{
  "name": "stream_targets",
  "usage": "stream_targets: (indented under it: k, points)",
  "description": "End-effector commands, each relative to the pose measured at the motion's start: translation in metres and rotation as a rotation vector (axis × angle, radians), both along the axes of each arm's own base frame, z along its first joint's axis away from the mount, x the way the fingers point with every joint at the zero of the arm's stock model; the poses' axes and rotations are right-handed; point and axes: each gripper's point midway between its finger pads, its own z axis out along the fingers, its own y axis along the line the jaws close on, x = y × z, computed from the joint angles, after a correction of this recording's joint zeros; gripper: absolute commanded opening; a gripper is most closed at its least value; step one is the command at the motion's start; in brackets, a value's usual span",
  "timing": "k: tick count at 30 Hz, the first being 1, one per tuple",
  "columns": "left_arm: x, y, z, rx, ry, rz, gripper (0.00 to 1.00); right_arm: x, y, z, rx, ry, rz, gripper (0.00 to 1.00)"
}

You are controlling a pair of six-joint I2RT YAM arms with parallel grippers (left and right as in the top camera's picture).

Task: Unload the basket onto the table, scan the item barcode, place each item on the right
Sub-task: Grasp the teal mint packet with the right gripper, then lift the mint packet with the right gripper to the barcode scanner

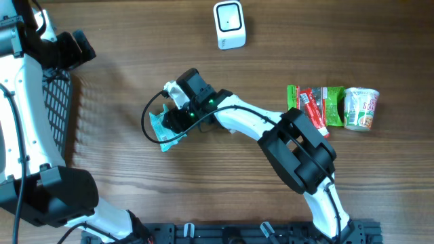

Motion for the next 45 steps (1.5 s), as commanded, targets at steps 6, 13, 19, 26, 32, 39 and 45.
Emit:
stream_targets:
  k: [6, 13, 19, 26, 32, 39, 45]
  points:
    - [0.0, 0.0, -0.001, -0.009, -0.001, -0.005, 1.0, 0.017, 0.016, 0.018, 0.061, -0.085, -0.05, 0.66]
    - [0.0, 0.0, -0.001, -0.009, -0.001, -0.005, 1.0, 0.032, -0.029, -0.019, -0.242, -0.163, -0.251, 0.66]
    - [0.0, 0.0, -0.001, -0.009, -0.001, -0.005, 1.0, 0.012, -0.064, 0.014, -0.331, -0.048, -0.377, 0.66]
    - [0.0, 0.0, -0.001, -0.009, -0.001, -0.005, 1.0, 0.029, -0.06, 0.024, -0.215, -0.049, -0.262, 0.73]
    - [0.0, 0.0, -0.001, -0.009, -0.001, -0.005, 1.0, 0.009, -0.062, -0.001, -0.234, -0.001, -0.23, 0.73]
    - [0.0, 0.0, -0.001, -0.009, -0.001, -0.005, 1.0, 0.004, -0.063, -0.015, -0.237, -0.008, -0.196, 0.05]
    - [0.0, 0.0, -0.001, -0.009, -0.001, -0.005, 1.0, 0.004, -0.054, 0.109, -0.042, -0.176, -0.108, 0.04]
